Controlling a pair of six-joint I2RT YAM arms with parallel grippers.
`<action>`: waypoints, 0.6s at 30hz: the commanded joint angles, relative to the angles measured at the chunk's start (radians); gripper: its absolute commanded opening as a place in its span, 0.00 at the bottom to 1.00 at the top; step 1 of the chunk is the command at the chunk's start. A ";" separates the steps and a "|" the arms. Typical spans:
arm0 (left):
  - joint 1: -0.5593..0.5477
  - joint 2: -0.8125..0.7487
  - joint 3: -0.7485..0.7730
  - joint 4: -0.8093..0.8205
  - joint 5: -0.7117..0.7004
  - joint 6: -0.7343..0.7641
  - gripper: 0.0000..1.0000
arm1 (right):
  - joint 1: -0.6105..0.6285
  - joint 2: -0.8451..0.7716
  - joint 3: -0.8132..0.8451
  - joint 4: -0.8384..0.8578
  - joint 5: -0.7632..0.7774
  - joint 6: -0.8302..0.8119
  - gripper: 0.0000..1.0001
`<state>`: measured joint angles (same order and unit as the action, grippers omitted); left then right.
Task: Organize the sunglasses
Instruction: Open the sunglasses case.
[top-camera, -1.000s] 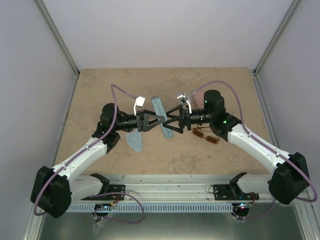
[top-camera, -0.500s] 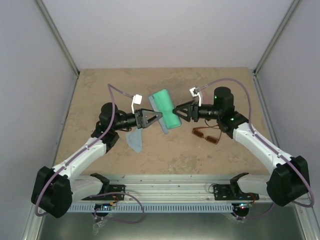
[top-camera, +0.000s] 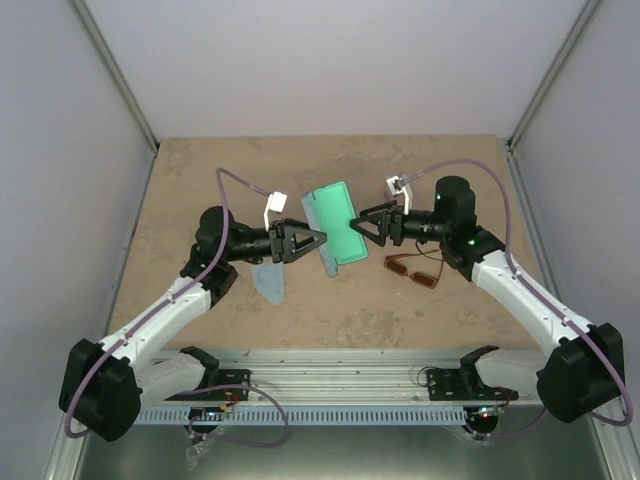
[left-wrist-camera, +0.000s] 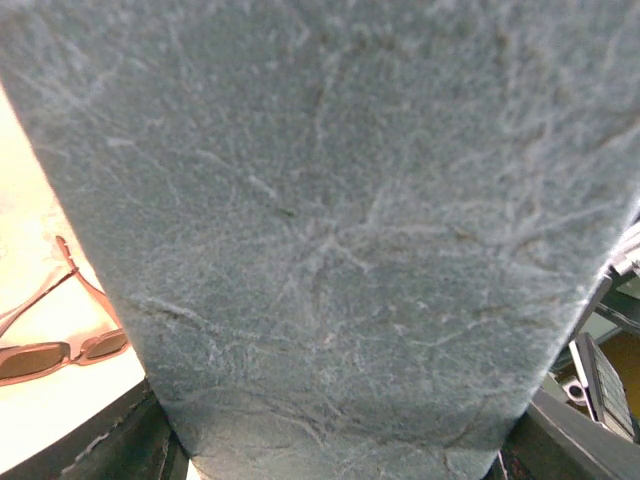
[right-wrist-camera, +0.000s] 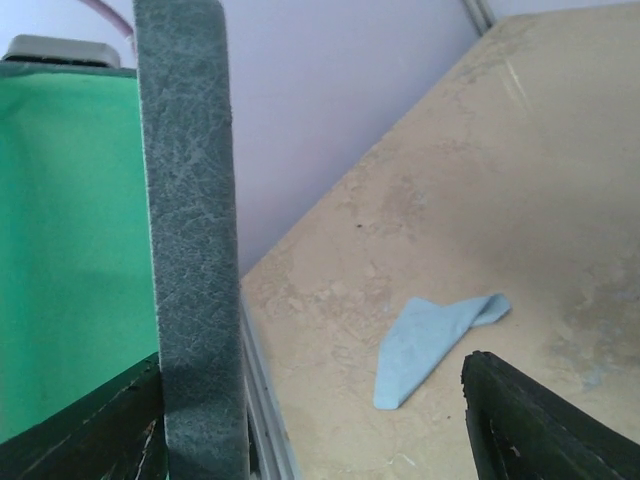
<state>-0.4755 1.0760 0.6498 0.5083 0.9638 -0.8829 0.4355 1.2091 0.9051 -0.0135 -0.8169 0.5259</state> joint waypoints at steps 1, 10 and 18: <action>-0.010 -0.018 0.052 0.053 0.039 0.038 0.42 | -0.003 -0.013 -0.018 0.074 -0.145 -0.013 0.76; -0.010 0.002 0.071 -0.035 -0.018 0.079 0.43 | 0.028 0.013 -0.018 0.135 -0.278 0.004 0.55; -0.009 0.011 0.100 -0.212 -0.131 0.176 0.50 | 0.035 -0.009 -0.029 0.096 -0.167 -0.049 0.25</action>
<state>-0.4858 1.0801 0.7094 0.3866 0.9283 -0.7792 0.4614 1.2198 0.8845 0.0898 -1.0233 0.5167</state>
